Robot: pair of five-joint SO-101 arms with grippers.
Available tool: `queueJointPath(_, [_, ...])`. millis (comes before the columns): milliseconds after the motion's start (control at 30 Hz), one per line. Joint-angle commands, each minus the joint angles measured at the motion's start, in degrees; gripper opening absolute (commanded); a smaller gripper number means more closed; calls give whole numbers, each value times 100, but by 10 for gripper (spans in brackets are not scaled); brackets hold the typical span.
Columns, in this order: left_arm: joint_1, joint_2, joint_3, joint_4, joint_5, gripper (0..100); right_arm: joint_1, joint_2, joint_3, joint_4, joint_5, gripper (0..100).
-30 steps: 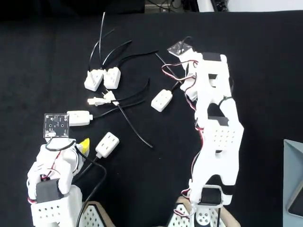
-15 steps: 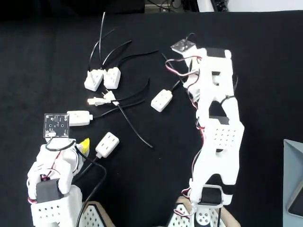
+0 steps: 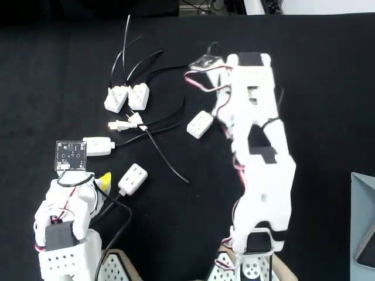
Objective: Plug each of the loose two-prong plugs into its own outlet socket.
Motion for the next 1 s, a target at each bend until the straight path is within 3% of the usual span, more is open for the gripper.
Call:
queueJointPath(0, [-48, -26, -31, -9, -44, 278, -360, -1270, 980, 26, -97, 13])
queueJointPath(200, [-48, -26, -31, 18, -44, 278, -818, -2651, 2914, -1196, -774, 23])
queueJointPath(400, [-48, -26, -31, 18, -44, 278, -1257, -3213, 4013, -1705, -1495, 234])
queueJointPath(600, [-48, -26, -22, 18, -44, 278, -1319, -3257, 4040, -1732, -1486, 174])
queueJointPath(800, [-48, -26, -22, 18, -70, 278, -1108, -3257, 4084, -1591, -1477, 170])
queueJointPath(967, [-48, -26, -4, 26, -273, 278, -1371, -3292, 4462, -1468, -1477, 170])
